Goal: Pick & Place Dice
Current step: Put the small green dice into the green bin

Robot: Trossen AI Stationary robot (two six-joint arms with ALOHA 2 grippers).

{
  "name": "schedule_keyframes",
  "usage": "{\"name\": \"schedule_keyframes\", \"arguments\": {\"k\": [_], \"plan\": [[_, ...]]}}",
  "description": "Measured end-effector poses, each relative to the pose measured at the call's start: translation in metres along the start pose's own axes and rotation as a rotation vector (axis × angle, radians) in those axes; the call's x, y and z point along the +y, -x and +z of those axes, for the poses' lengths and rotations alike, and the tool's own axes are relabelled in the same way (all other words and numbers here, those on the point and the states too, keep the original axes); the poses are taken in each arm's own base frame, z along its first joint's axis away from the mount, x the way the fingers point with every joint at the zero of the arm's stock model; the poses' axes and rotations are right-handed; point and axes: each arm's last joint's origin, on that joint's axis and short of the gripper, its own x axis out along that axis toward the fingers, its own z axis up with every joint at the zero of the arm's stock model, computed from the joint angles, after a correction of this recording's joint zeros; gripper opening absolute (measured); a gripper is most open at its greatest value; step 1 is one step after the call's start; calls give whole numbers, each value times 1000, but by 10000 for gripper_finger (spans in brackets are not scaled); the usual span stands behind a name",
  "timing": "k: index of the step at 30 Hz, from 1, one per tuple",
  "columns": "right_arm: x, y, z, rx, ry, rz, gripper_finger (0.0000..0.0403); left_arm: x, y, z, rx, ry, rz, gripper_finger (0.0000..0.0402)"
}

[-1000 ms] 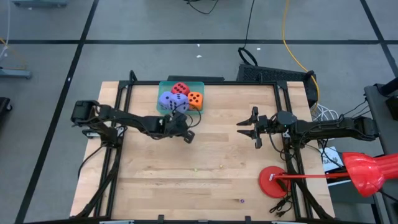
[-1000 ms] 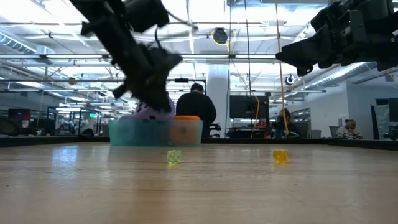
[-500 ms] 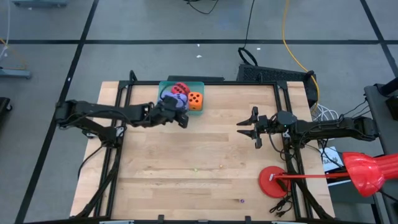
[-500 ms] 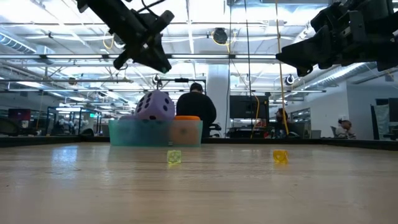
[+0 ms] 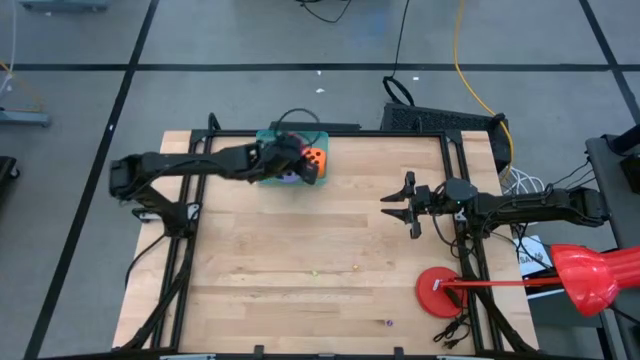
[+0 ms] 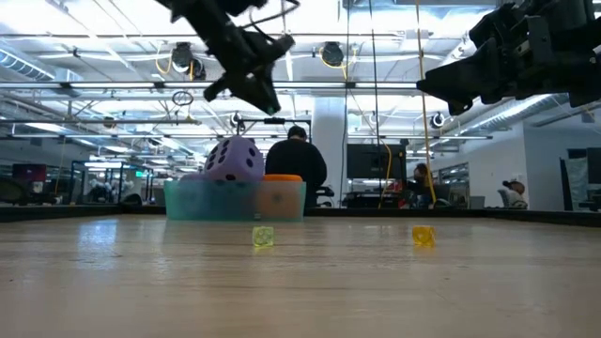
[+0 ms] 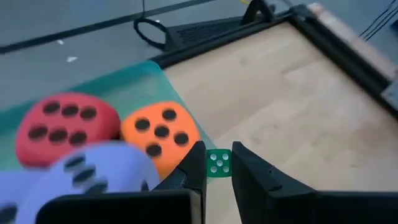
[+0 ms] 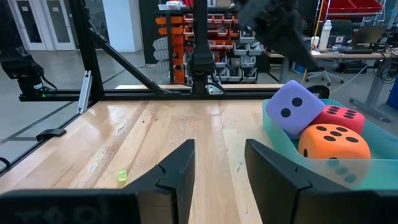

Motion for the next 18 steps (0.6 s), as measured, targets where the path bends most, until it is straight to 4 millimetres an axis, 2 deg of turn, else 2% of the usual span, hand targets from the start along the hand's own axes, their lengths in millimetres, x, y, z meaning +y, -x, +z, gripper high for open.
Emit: {"name": "schedule_keyframes", "arguments": {"k": [4, 7, 18], "plan": [[0, 0, 0, 3, -1, 0, 130, -7, -16, 16, 61, -66, 32, 47], [0, 0, 0, 3, 0, 0, 130, -12, -26, 20, 121, -107, 40, 47], [0, 0, 0, 3, -1, 0, 130, -16, -53, 6, 303, -186, 51, 47]]}}
